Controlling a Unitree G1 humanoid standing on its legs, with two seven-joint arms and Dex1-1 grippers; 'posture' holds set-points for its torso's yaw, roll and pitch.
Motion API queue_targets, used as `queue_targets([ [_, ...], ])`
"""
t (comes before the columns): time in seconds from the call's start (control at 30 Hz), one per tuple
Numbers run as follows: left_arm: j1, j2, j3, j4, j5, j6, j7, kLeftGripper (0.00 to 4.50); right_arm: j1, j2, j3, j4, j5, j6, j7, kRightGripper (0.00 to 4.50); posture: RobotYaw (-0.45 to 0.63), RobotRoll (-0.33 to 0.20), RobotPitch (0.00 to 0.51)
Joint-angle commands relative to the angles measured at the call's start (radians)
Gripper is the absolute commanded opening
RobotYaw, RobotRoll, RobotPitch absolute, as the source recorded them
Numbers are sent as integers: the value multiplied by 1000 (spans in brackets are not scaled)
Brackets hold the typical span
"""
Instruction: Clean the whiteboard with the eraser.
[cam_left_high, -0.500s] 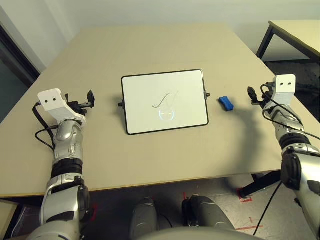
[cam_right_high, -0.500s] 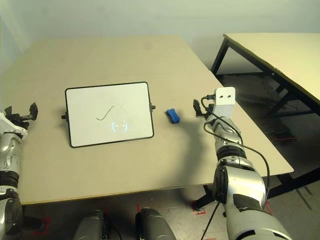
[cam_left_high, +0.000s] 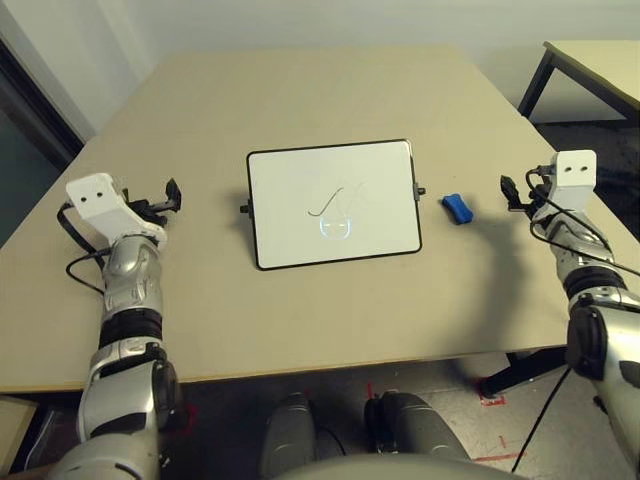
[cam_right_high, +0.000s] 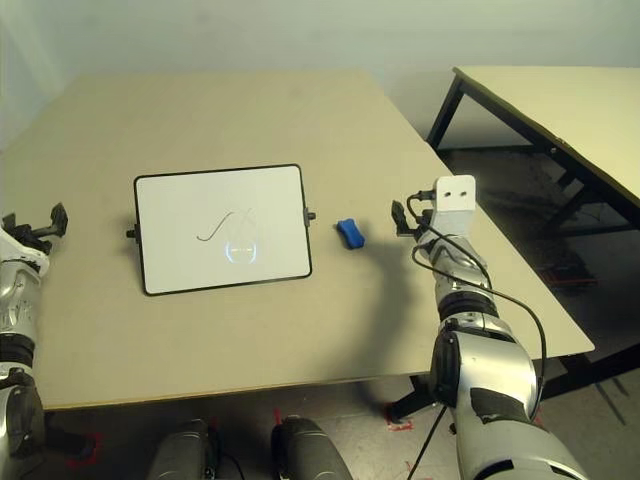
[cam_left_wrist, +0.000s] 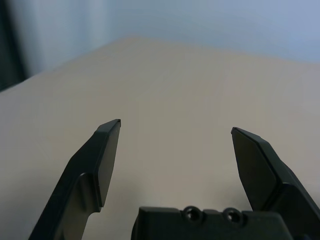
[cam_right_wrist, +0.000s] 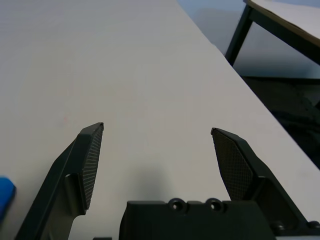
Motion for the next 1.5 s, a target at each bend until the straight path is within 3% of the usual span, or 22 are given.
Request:
queue_targets([
  [0.03, -12, 28, -44, -103, -27, 92, -104, 4500, -9, 17, 34, -87, -12, 107, 19, 4478, -37, 0, 31],
  [0.4, -26, 79, -186, -419, -71, 346, -345, 4500, 101, 91, 105, -479, -4, 501, 22, 4478, -50, 0, 14],
  [0.77, -20, 64, -303, -551, -84, 490, -461, 4500, 178, 120, 141, -644, -2, 655, 28, 4478, -60, 0, 26],
  [1.17, -49, 35, -359, -559, -73, 529, -508, 4500, 206, 132, 175, -646, -21, 671, 28, 4478, -63, 0, 34],
  [1.5, -2, 53, -418, -644, -73, 609, -561, 4500, 198, 140, 195, -596, -42, 644, 32, 4478, -54, 0, 42],
])
